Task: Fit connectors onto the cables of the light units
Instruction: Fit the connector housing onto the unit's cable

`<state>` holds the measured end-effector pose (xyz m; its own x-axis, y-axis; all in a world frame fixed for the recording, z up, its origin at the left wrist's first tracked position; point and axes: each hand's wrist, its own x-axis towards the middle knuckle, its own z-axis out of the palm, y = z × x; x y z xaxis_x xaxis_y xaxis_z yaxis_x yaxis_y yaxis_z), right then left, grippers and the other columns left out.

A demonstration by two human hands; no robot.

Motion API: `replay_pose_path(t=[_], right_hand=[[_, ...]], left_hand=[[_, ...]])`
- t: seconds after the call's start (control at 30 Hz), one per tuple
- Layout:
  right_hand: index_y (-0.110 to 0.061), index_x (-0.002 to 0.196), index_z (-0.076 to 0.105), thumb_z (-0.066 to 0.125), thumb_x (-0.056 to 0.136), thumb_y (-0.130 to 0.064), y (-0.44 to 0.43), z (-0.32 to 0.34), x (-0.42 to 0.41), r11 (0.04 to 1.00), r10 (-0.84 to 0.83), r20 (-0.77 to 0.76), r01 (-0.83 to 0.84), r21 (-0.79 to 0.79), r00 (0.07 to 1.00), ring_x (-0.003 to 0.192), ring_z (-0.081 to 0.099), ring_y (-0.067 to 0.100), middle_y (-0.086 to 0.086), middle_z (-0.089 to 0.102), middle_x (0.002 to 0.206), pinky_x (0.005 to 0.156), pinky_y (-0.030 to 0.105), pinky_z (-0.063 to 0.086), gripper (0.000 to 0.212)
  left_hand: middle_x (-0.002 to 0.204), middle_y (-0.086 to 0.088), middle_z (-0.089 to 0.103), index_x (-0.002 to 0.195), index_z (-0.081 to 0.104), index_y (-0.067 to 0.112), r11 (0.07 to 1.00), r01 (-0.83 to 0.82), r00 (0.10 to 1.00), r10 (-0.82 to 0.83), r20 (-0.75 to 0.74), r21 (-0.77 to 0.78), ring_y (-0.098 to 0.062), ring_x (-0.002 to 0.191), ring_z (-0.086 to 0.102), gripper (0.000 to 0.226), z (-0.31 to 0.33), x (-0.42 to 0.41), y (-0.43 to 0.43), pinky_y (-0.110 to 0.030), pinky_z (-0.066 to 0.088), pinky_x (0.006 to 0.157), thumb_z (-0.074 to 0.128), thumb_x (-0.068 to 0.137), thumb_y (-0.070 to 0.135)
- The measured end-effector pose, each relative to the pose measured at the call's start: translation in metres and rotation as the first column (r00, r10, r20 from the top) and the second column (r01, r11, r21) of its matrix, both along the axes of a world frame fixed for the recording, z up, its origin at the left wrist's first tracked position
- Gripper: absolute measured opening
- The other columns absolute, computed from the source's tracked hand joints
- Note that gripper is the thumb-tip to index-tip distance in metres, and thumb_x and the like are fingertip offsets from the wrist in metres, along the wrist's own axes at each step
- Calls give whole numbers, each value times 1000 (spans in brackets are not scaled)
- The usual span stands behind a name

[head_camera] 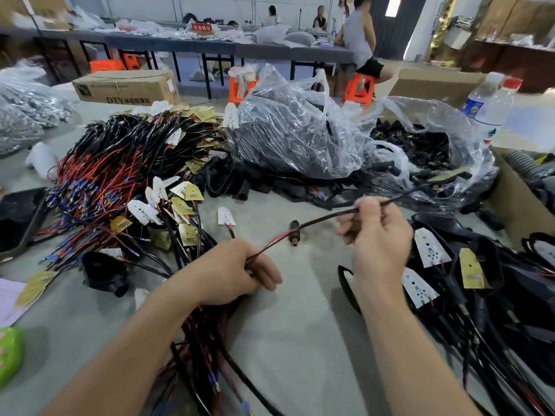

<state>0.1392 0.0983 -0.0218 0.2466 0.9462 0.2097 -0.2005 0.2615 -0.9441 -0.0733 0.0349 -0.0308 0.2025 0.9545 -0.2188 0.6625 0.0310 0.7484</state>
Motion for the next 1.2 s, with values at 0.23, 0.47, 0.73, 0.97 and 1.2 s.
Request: replay_pose_path(t=[0.23, 0.47, 0.73, 0.97, 1.2], right_hand=[[-12, 83, 49, 40, 107, -14, 0, -3, 14, 998, 68, -50, -68, 0, 996, 43, 58, 21, 11, 71, 68, 40, 26, 41, 26], [-11, 101, 61, 60, 96, 5, -2, 1, 13, 968, 216, -200, -236, -82, 956, 58, 63, 20, 11, 68, 73, 57, 28, 55, 17], [8, 89, 65, 45, 101, 3, -5, -1, 4, 875, 479, 159, -454, -168, 863, 61, 61, 22, 18, 71, 75, 57, 29, 54, 24], [-20, 76, 61, 51, 84, -23, -16, -2, 0, 851, 504, 562, -489, -192, 656, 54, 61, 19, 11, 68, 65, 59, 33, 46, 13], [-11, 75, 59, 53, 94, -5, -28, -1, -9, 818, 543, 606, -530, -224, 581, 55, 59, 14, 5, 70, 66, 57, 27, 45, 21]], left_hand=[[99, 12, 78, 117, 71, 38, 987, -15, 998, 25, 57, -160, -3, 94, 71, 46, 22, -23, 2, -28, 52, 95, 79, 74, 25], [81, -6, 75, 75, 77, 21, 996, -71, 992, 64, 112, 62, -12, 71, 66, 22, 20, 24, 28, -27, 49, 73, 69, 95, 22], [87, -1, 74, 117, 73, 21, 960, 224, 974, -213, 82, -167, -2, 73, 60, 34, 25, 25, 38, -23, 51, 69, 75, 85, 29], [106, -2, 70, 117, 64, 18, 694, -589, 718, 685, -127, 414, -27, 103, 65, 46, 25, -14, 101, -39, 52, 91, 63, 90, 55], [93, -3, 72, 95, 69, 22, 719, -580, 618, 694, -369, 383, -34, 95, 68, 34, -11, -13, 126, -34, 46, 71, 59, 84, 53]])
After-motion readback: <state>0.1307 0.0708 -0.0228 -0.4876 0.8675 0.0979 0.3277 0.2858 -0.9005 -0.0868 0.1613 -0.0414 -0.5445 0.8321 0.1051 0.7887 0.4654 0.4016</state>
